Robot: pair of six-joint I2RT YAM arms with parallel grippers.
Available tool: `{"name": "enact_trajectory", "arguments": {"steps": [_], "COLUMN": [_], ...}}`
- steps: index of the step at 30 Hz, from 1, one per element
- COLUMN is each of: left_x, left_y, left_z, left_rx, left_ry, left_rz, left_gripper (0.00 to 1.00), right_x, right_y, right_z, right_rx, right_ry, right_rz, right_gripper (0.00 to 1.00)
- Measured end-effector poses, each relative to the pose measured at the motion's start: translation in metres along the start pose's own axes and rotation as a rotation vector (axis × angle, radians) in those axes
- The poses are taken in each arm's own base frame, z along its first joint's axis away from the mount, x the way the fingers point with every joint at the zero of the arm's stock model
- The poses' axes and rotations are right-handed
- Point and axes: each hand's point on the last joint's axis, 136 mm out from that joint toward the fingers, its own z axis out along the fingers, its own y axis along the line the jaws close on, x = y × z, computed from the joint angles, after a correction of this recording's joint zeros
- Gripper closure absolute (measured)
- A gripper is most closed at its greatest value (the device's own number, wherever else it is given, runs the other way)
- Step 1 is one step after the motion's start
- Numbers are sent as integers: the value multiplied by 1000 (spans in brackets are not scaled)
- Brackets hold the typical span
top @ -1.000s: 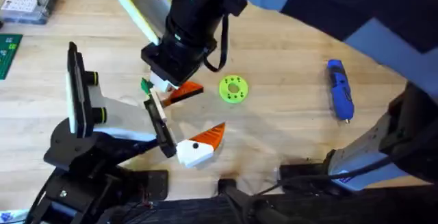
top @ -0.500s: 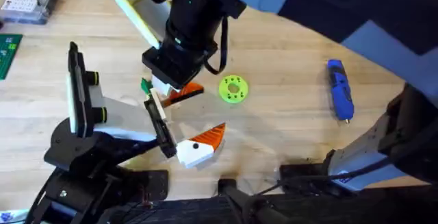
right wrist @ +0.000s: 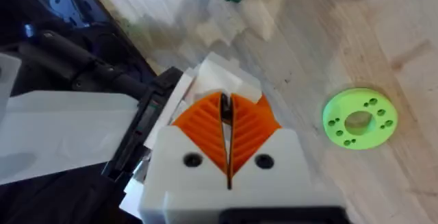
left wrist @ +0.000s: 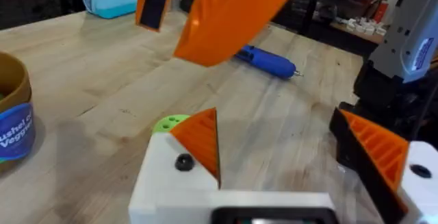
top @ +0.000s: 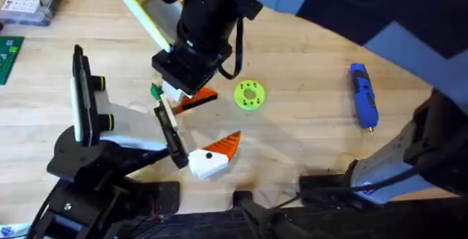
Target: Pick up the gripper from the table and insert it into the empty holder that is missing its gripper. Then pick up a screw, insert it into the mounting hole, and use the screwdriver to tighten it. Finally, clean up the table by picking up the vegetable and placing it into the bucket.
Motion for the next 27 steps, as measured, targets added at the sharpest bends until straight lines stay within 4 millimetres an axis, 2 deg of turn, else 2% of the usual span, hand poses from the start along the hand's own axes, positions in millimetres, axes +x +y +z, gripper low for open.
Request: {"name": "enact_trajectory", "arguments": {"steps": [2,4,7,9,11,17,24,27], "left_x": [0,0,0,0,0,0,0,0], "left_y": [0,0,0,0,0,0,0,0], "left_z": [0,0,0,0,0,0,0,0], "left_rx": [0,0,0,0,0,0,0,0], "left_ry": [0,0,0,0,0,0,0,0], "left_rz": [0,0,-4,-4,-3,1,1,2], "left_gripper": [11,11,11,11,11,11,11,11], "right_x": [0,0,0,0,0,-2,-2,-1], "right_y": [0,0,0,-1,-5,-19,-36,-41], "right_z": [0,0,0,0,-1,-7,-40,-48], "right_rx": [0,0,0,5,14,21,33,37], "right_ry": [1,1,-1,-1,0,-16,-97,-112], "right_rz": [-1,-1,-5,-6,-1,31,72,84], "right_gripper": [938,833,616,383,256,90,25,8]}}
